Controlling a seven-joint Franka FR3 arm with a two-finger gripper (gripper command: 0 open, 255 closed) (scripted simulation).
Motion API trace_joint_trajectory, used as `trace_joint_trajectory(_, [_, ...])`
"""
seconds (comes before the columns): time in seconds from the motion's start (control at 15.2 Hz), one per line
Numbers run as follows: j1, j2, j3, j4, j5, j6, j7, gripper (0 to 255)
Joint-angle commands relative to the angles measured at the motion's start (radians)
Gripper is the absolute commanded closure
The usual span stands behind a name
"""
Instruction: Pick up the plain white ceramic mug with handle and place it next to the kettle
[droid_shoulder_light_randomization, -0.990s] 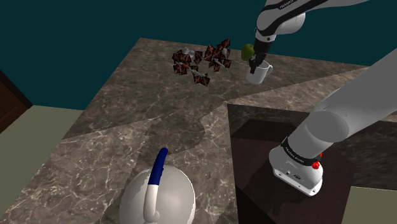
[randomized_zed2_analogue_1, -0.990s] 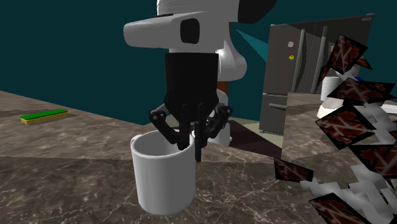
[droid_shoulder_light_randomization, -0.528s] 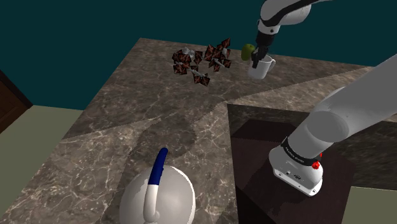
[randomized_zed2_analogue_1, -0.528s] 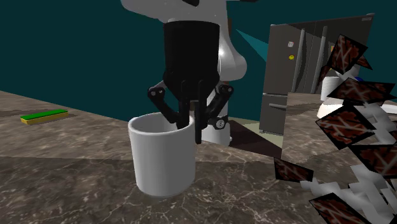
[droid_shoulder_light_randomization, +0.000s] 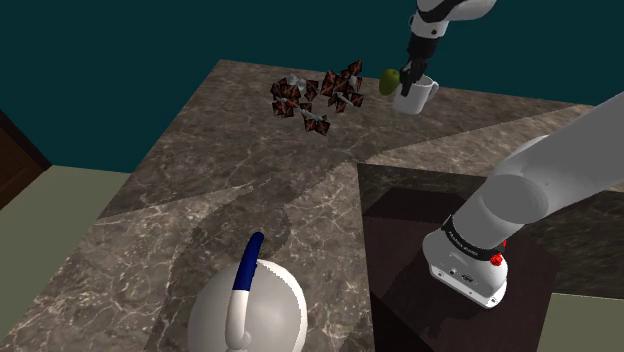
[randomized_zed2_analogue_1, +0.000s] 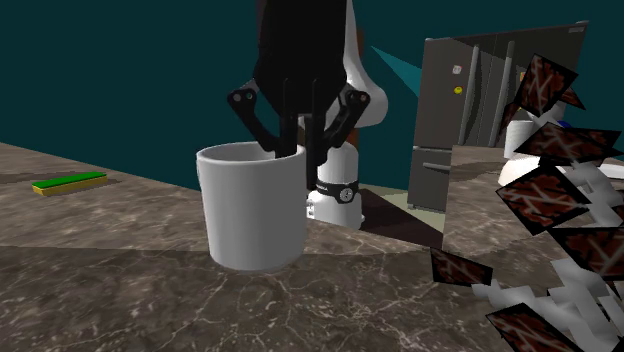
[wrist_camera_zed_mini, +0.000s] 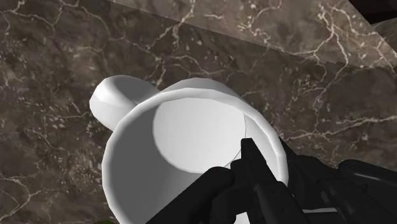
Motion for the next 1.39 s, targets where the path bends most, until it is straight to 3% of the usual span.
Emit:
trace_joint_trajectory(0.0, [0.000, -0.012, 0.004, 0.022, -0.001, -0.034, 0.001, 255])
trace_joint_trajectory(1.32, [0.006, -0.059, 0.032, 0.251, 0.007, -0.309, 0.000, 255])
